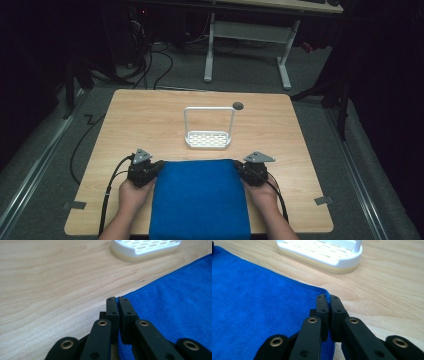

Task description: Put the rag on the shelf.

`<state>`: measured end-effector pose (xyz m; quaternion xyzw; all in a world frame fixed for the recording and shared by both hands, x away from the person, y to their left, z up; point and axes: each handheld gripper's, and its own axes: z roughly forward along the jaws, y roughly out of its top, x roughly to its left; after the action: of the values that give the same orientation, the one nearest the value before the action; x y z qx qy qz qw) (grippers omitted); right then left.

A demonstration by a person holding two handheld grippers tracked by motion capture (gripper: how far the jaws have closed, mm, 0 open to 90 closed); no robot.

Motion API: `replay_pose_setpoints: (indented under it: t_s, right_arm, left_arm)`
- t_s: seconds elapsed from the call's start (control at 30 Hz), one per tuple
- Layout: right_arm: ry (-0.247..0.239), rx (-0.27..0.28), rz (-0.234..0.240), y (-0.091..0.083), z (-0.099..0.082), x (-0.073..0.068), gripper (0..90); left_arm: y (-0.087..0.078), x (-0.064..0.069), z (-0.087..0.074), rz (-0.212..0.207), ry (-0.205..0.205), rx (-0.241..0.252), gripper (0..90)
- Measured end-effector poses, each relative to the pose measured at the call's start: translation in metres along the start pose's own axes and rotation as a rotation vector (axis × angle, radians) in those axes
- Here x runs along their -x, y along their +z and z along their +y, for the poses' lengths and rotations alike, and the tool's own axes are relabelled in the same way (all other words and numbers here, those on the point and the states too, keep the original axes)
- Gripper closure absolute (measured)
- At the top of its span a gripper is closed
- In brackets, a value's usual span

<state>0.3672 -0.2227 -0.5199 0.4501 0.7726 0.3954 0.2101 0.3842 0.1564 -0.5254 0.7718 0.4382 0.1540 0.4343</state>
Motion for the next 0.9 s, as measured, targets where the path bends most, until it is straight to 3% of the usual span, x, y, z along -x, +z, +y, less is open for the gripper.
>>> replay_pose_setpoints:
  t_s: [0.33,0.9]
  right_arm:
    - [-0.002,0.126,0.015,-0.029,0.011,-0.008,88.3]
    - [-0.028,0.292,0.003,-0.065,0.030,-0.020,88.4]
  left_arm:
    - [-0.034,0.009,0.010,0.005,0.021,0.156,87.4]
    - [-0.077,0.032,0.033,-0.008,0.078,0.353,87.4]
